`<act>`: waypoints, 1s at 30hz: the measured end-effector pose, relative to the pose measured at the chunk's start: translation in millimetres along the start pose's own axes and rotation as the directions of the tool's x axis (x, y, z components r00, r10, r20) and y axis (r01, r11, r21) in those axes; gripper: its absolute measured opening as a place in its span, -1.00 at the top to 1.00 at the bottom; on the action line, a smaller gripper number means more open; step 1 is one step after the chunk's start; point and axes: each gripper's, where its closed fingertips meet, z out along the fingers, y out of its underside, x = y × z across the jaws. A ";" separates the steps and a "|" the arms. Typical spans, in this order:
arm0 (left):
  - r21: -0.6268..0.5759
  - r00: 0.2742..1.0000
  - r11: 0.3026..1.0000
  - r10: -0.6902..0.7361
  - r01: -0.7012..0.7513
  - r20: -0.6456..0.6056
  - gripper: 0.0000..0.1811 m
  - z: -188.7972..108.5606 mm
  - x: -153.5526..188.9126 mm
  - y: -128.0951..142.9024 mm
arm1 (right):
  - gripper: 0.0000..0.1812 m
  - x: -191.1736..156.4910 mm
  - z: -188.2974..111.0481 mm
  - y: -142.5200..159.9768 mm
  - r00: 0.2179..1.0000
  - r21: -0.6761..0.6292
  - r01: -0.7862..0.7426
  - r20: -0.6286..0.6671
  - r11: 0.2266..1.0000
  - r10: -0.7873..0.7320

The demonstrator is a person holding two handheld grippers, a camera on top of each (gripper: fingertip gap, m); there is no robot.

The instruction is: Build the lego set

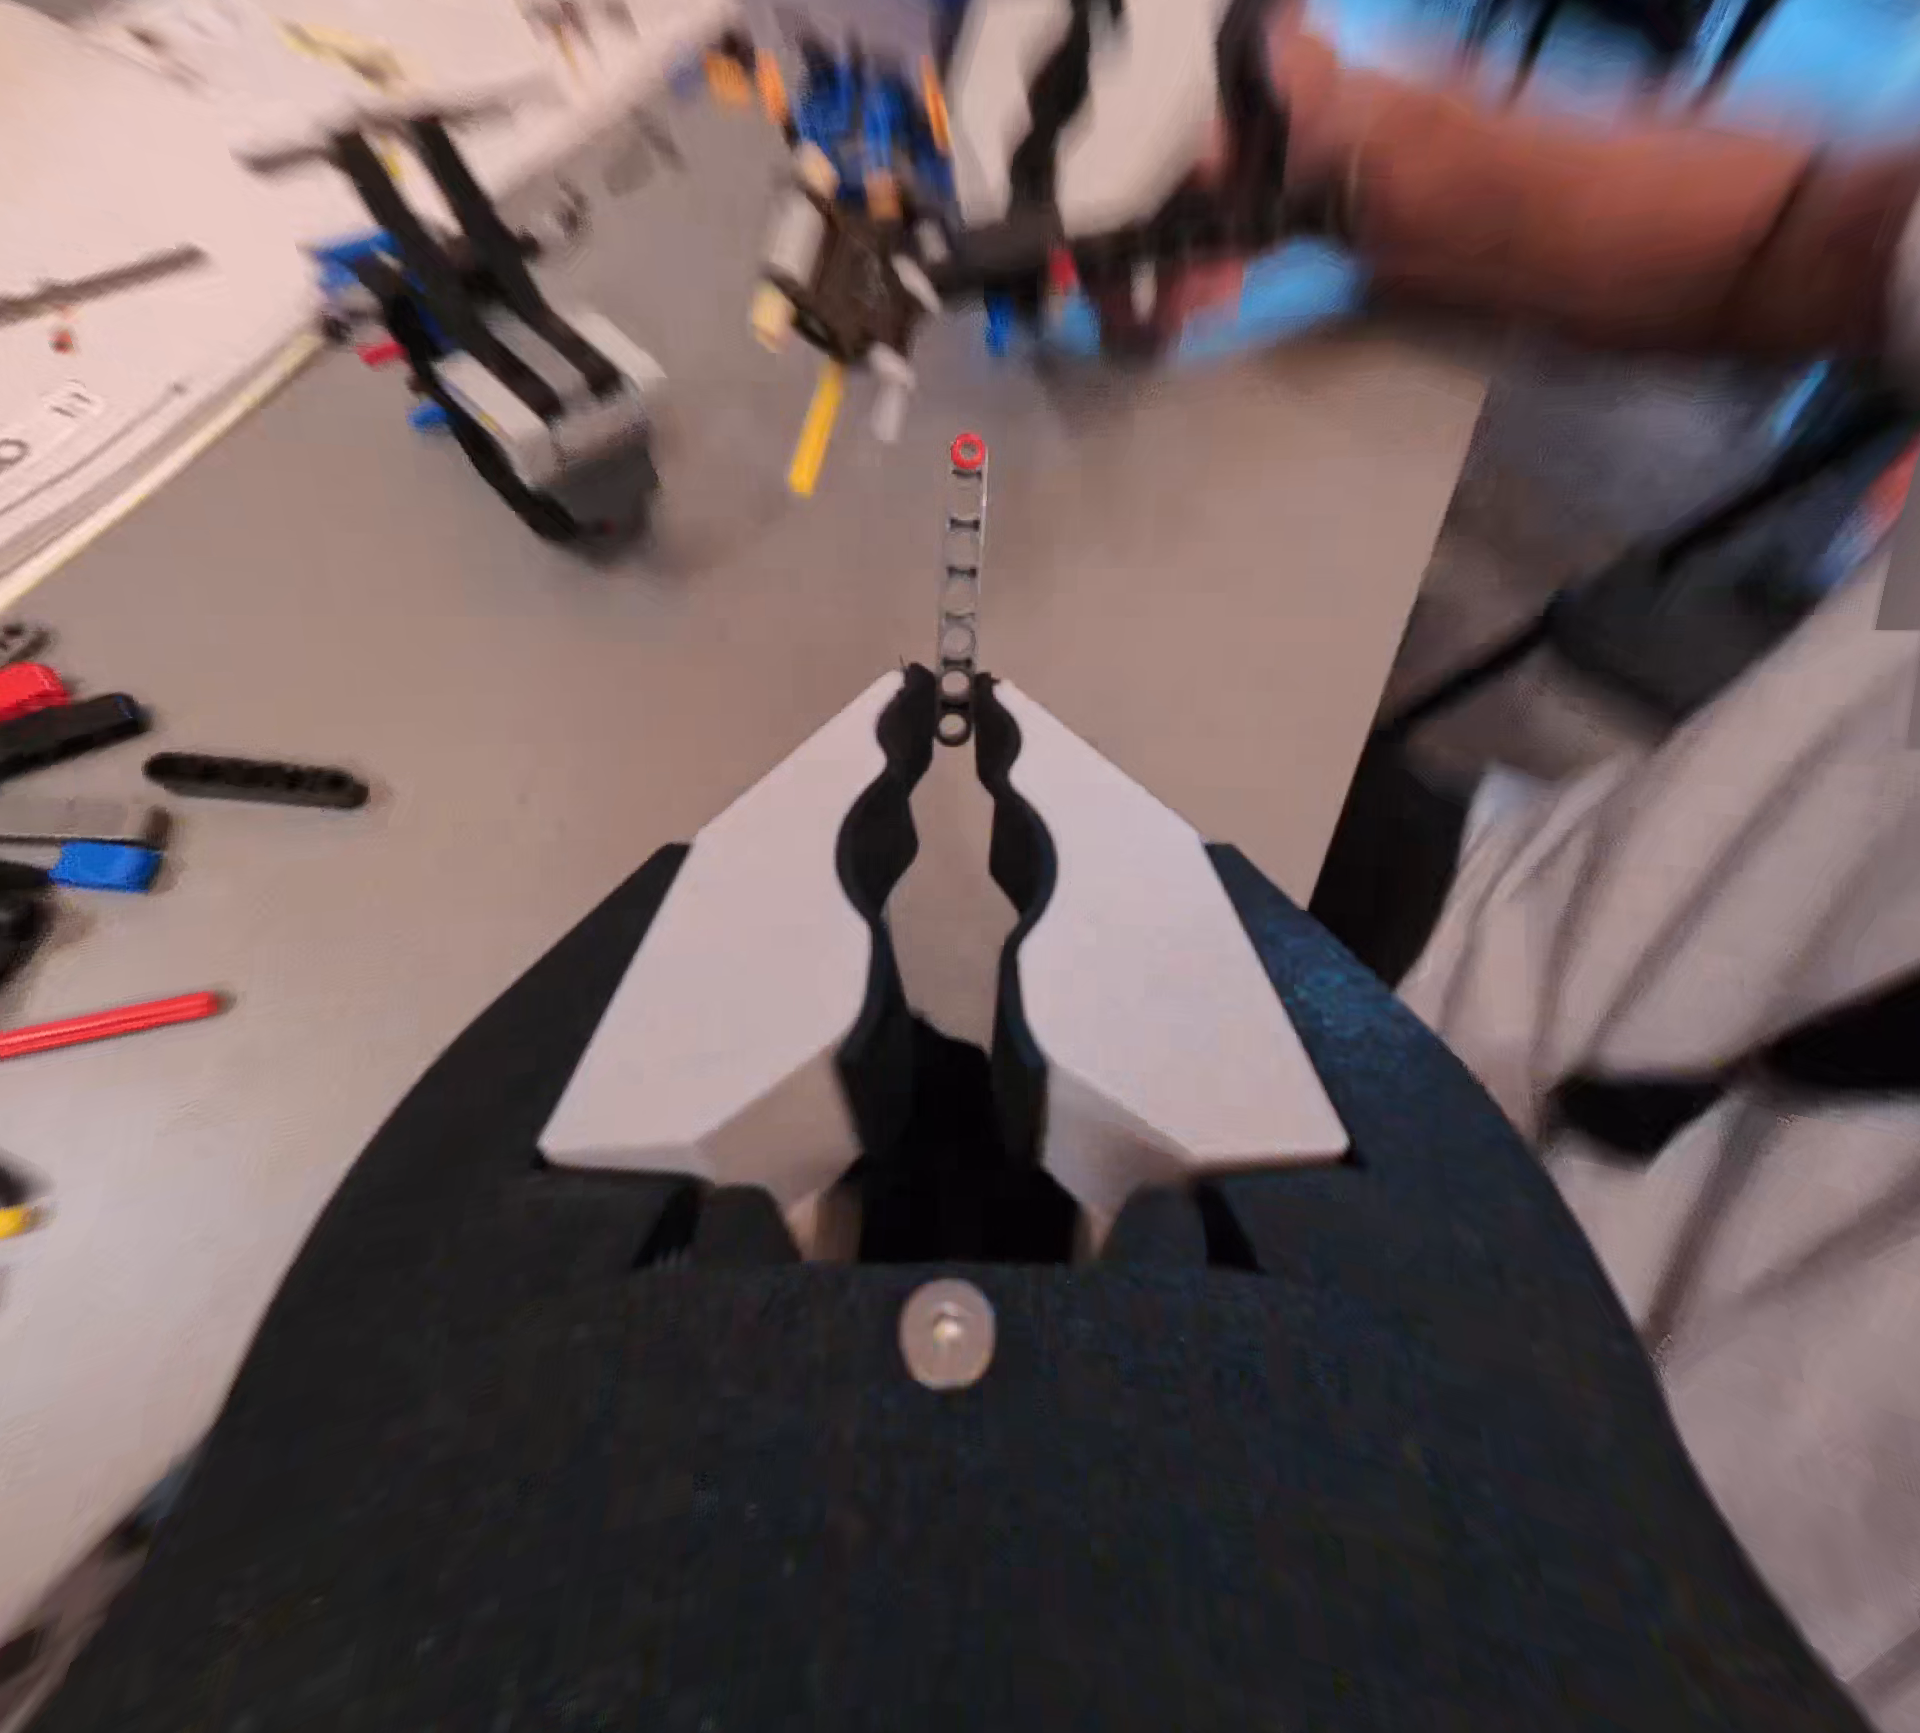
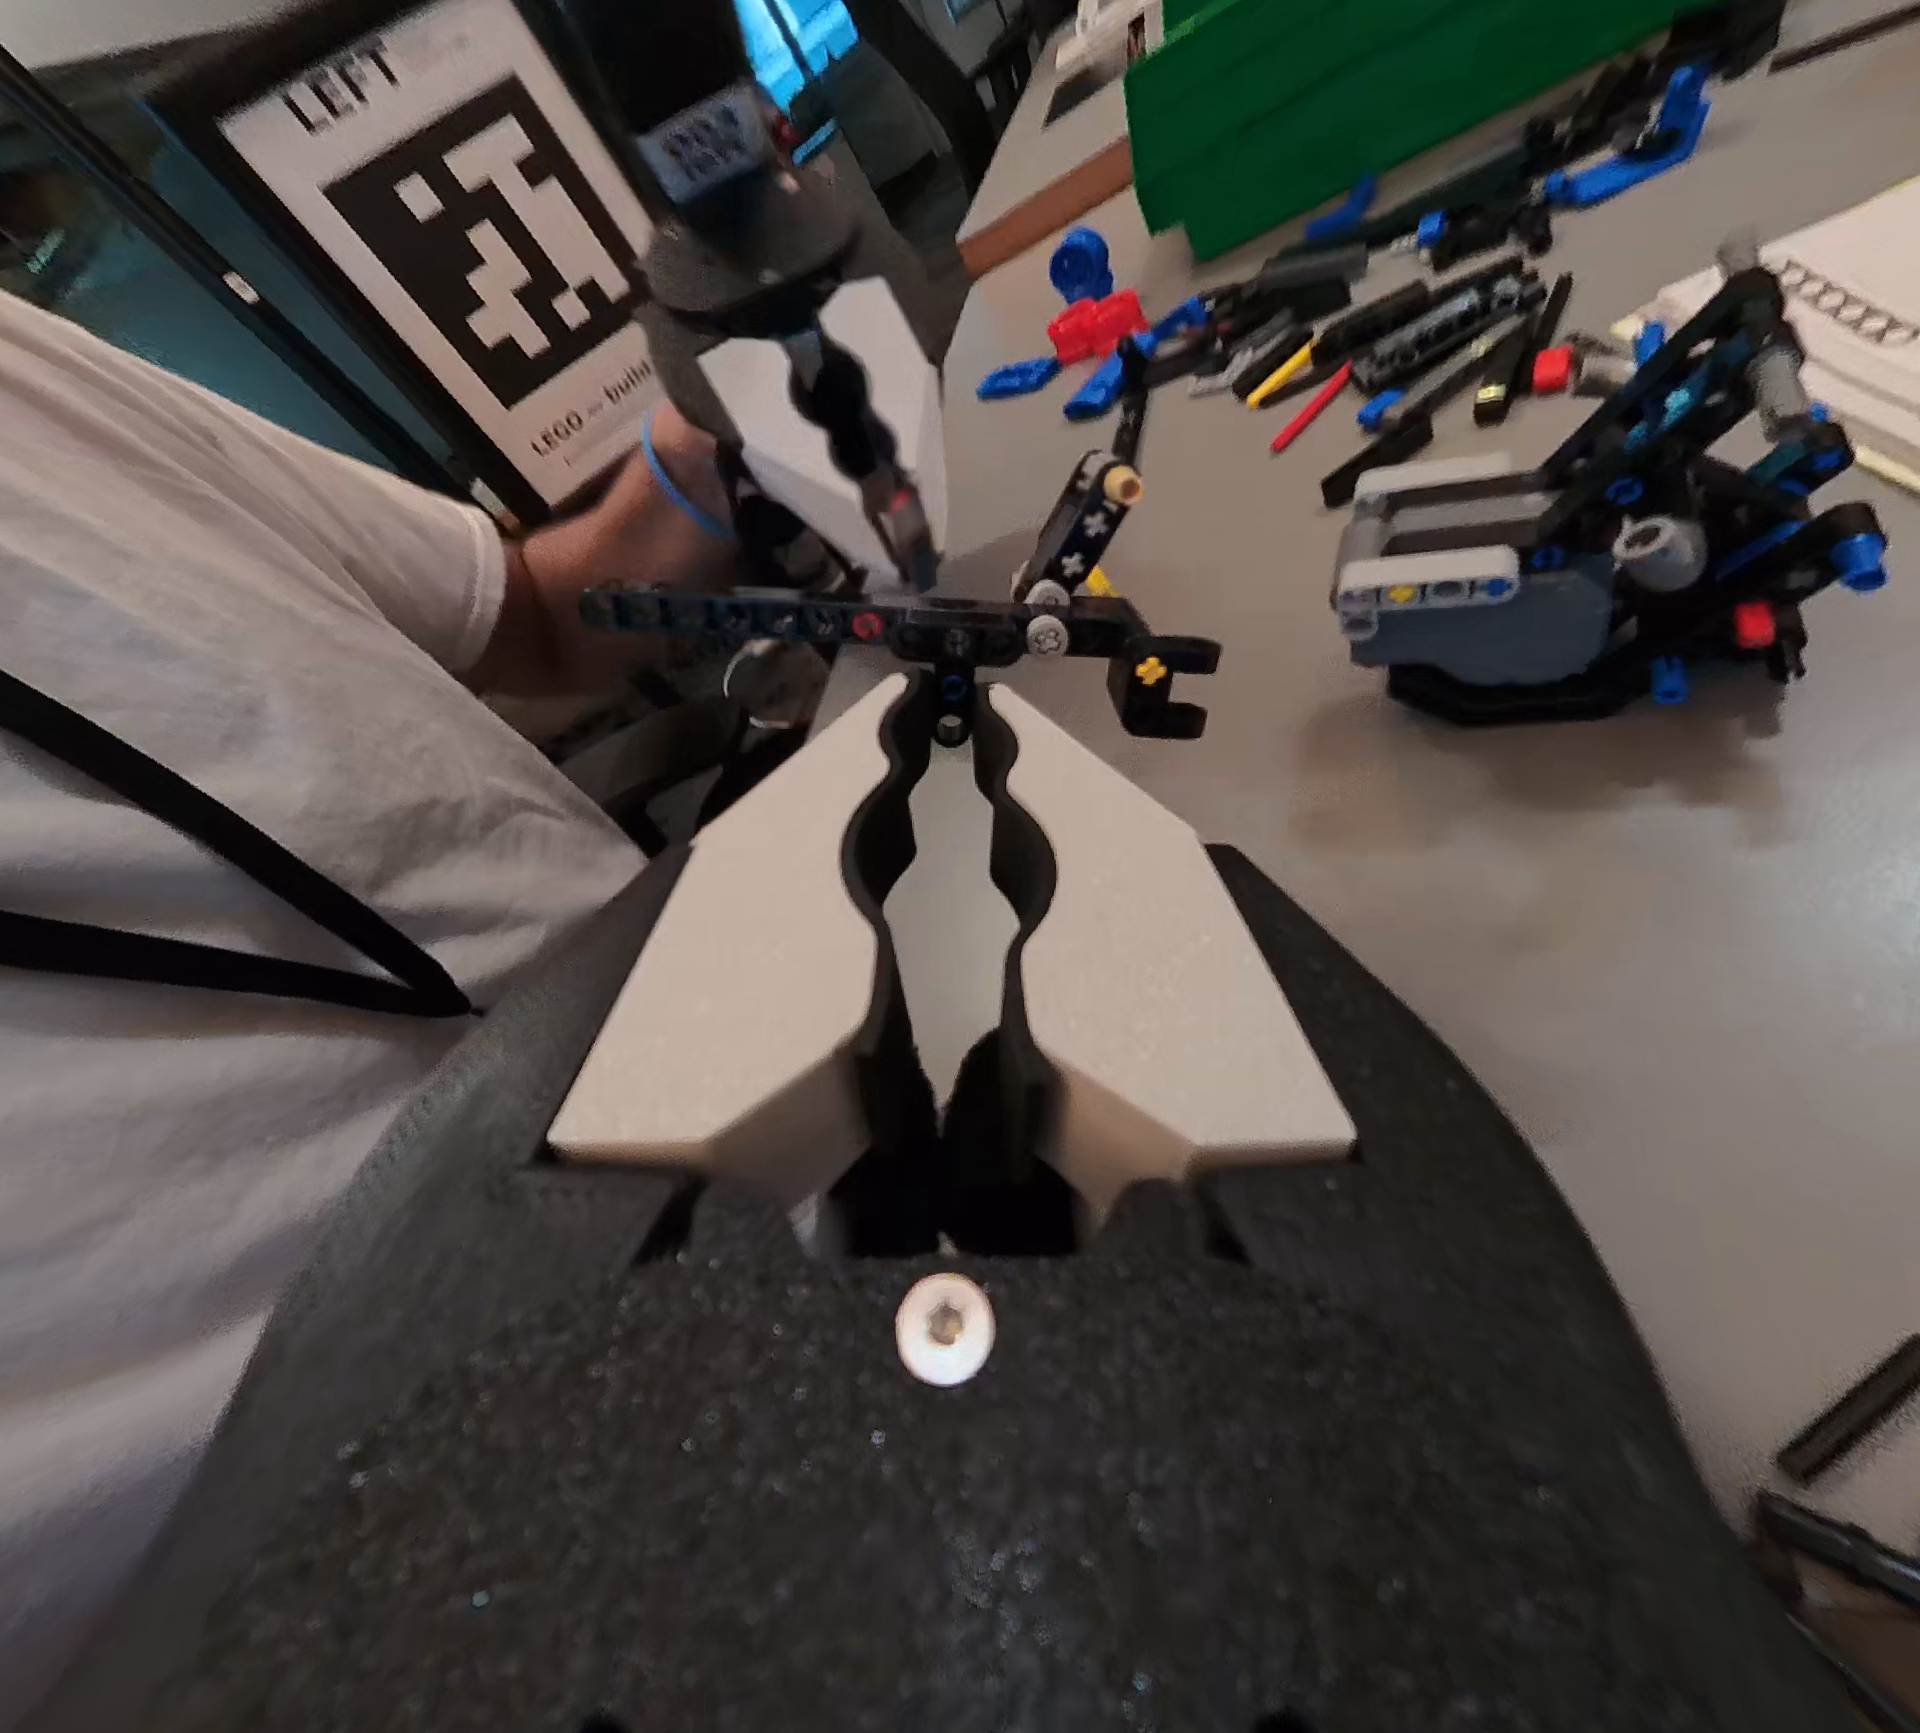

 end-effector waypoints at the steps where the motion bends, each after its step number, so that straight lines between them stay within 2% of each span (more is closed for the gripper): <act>1: 0.141 0.993 0.984 -0.101 0.108 -0.053 0.93 -2.8 0.0 -17.6 | 0.93 -2.1 0.8 -4.4 1.000 0.030 -0.006 0.010 1.000 0.006; 3: 0.404 0.948 0.867 -0.209 0.293 -0.238 0.94 -9.8 8.1 -49.5 | 0.93 -9.0 6.2 -10.5 0.999 0.084 -0.025 0.047 0.996 0.021; 5: 0.492 0.868 0.740 -0.255 0.459 -0.425 0.94 -8.3 20.2 -61.8 | 0.93 -17.3 12.9 -13.6 0.996 0.116 -0.040 0.085 0.992 0.030; 8: 0.548 0.792 0.600 -0.267 0.583 -0.549 0.94 -6.4 24.3 -67.7 | 0.93 -33.8 18.7 -18.8 0.987 0.142 -0.070 0.154 0.987 0.048; 9: 0.589 0.799 0.562 -0.257 0.581 -0.543 0.94 -10.5 22.6 -71.4 | 0.93 -35.0 20.2 -19.3 0.989 0.141 -0.064 0.143 0.988 0.044; 10: 0.620 0.828 0.564 -0.248 0.546 -0.503 0.95 -10.2 22.0 -72.3 | 0.93 -35.8 20.7 -20.7 0.990 0.147 -0.063 0.132 0.987 0.043; 12: 0.615 0.858 0.616 -0.225 0.492 -0.461 0.94 -2.6 29.1 -71.6 | 0.93 -37.1 19.0 -26.2 0.991 0.179 -0.070 0.121 0.981 0.049; 17: 0.619 0.864 0.618 -0.228 0.485 -0.449 0.94 0.3 28.5 -72.1 | 0.94 -37.4 15.5 -28.9 0.993 0.202 -0.069 0.106 0.977 0.048; 21: 0.639 0.870 0.599 -0.245 0.482 -0.427 0.94 -0.1 26.9 -72.2 | 0.94 -34.4 8.7 -36.7 0.988 0.253 -0.120 0.125 0.960 0.090; 27: 0.692 0.865 0.520 -0.269 0.501 -0.424 0.94 3.2 29.7 -79.3 | 0.94 -36.6 13.6 -34.8 0.983 0.268 -0.148 0.148 0.952 0.111; 30: 0.691 0.863 0.518 -0.268 0.504 -0.429 0.94 4.5 29.6 -79.9 | 0.94 -36.3 12.0 -35.3 0.981 0.269 -0.157 0.155 0.950 0.119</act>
